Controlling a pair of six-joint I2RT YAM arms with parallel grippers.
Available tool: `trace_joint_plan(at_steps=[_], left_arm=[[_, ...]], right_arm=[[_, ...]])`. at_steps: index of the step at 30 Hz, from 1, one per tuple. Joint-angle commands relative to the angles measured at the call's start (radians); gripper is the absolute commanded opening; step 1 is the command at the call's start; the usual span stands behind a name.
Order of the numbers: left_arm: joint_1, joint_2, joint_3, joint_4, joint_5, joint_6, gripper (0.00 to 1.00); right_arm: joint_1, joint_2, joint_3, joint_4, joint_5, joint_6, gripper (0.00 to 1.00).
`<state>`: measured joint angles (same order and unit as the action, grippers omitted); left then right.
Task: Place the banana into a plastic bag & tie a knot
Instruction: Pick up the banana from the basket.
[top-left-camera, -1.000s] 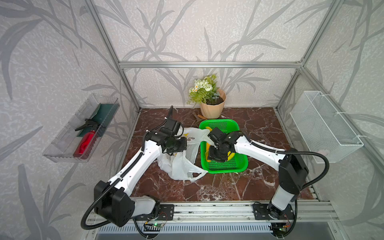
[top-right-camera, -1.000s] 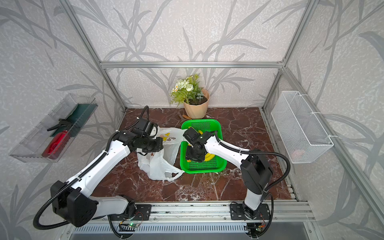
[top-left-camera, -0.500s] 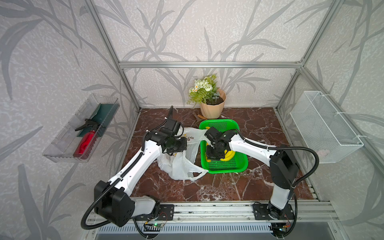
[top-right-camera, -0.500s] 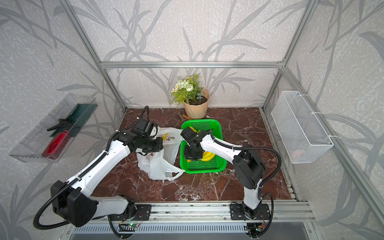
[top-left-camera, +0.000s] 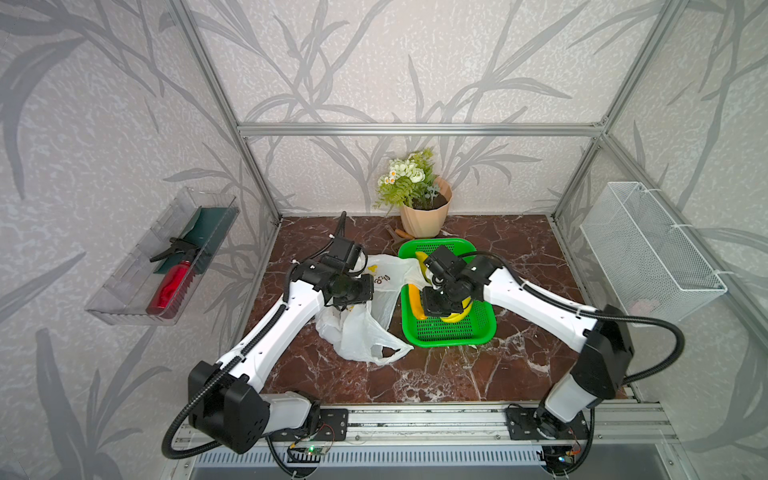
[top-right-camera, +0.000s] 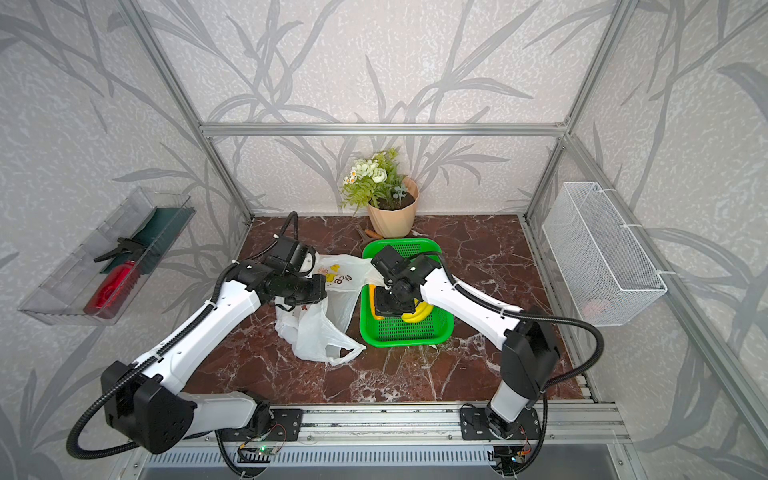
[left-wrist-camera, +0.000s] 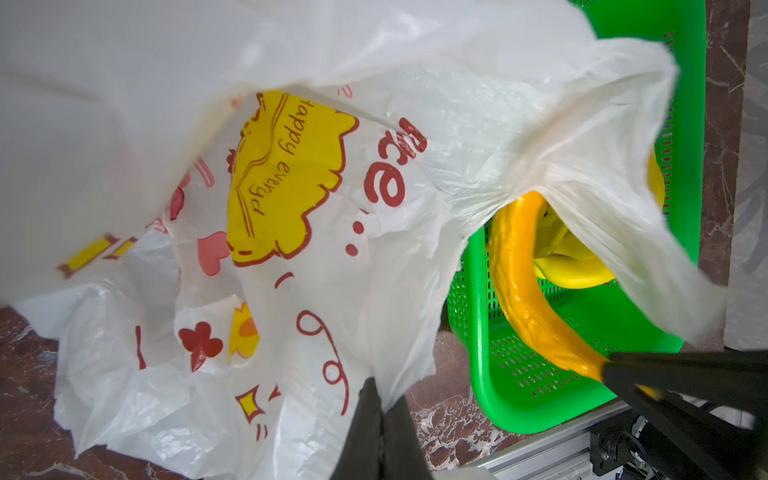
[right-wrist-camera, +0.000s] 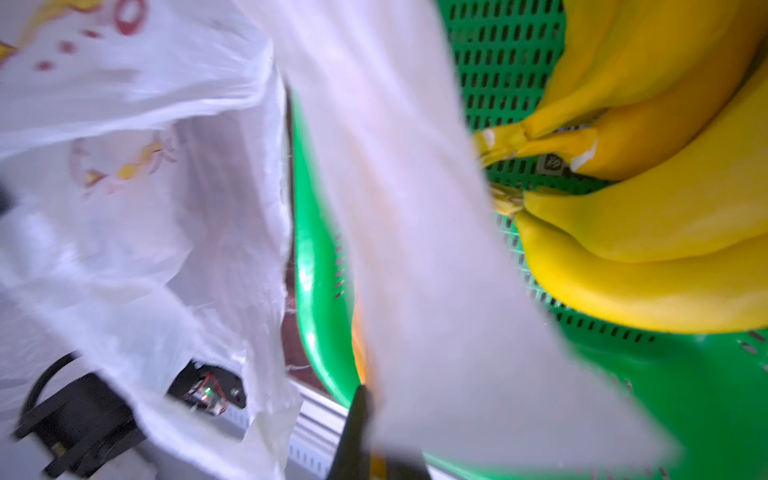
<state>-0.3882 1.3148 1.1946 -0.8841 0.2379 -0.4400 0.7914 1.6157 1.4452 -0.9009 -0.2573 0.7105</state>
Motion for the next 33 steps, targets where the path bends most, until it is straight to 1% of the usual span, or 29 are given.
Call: trace_joint_plan(at_steps=[1,3,5,13,16,19,23,28,30,33], left_arm=[[0.002,0.0,0.039,-0.023,-0.003,0.027,0.0],[0.002,0.006,0.045,-0.028,-0.005,0.037,0.0],[0.002,0.016,0.055,-0.033,-0.007,0.049,0.0],[0.002,0.032,0.097,-0.059,-0.011,0.068,0.0],[0.002,0.035,0.117,-0.084,-0.016,0.082,0.0],[0.002,0.038,0.135,-0.104,-0.022,0.09,0.0],[0.002,0.041,0.137,-0.114,-0.025,0.099,0.0],[0.002,0.055,0.155,-0.128,-0.032,0.116,0.0],[0.002,0.06,0.159,-0.127,-0.032,0.119,0.0],[0.003,0.065,0.158,-0.118,-0.029,0.116,0.0]], right_arm=[[-0.009,-0.031,0.017,-0.089,-0.177,-0.066,0.0],[-0.009,-0.033,0.025,-0.139,-0.269,-0.11,0.0],[-0.009,-0.055,0.023,-0.189,-0.32,-0.126,0.0],[-0.009,-0.149,-0.032,-0.367,-0.387,-0.199,0.0],[-0.013,-0.19,-0.057,-0.429,-0.373,-0.221,0.0],[-0.041,-0.236,-0.068,-0.495,-0.36,-0.256,0.0],[-0.049,-0.265,0.029,-0.593,-0.309,-0.329,0.0],[-0.053,-0.302,0.14,-0.703,-0.227,-0.369,0.0],[-0.054,-0.31,0.175,-0.709,-0.21,-0.364,0.0],[-0.054,-0.317,0.195,-0.65,-0.217,-0.337,0.0]])
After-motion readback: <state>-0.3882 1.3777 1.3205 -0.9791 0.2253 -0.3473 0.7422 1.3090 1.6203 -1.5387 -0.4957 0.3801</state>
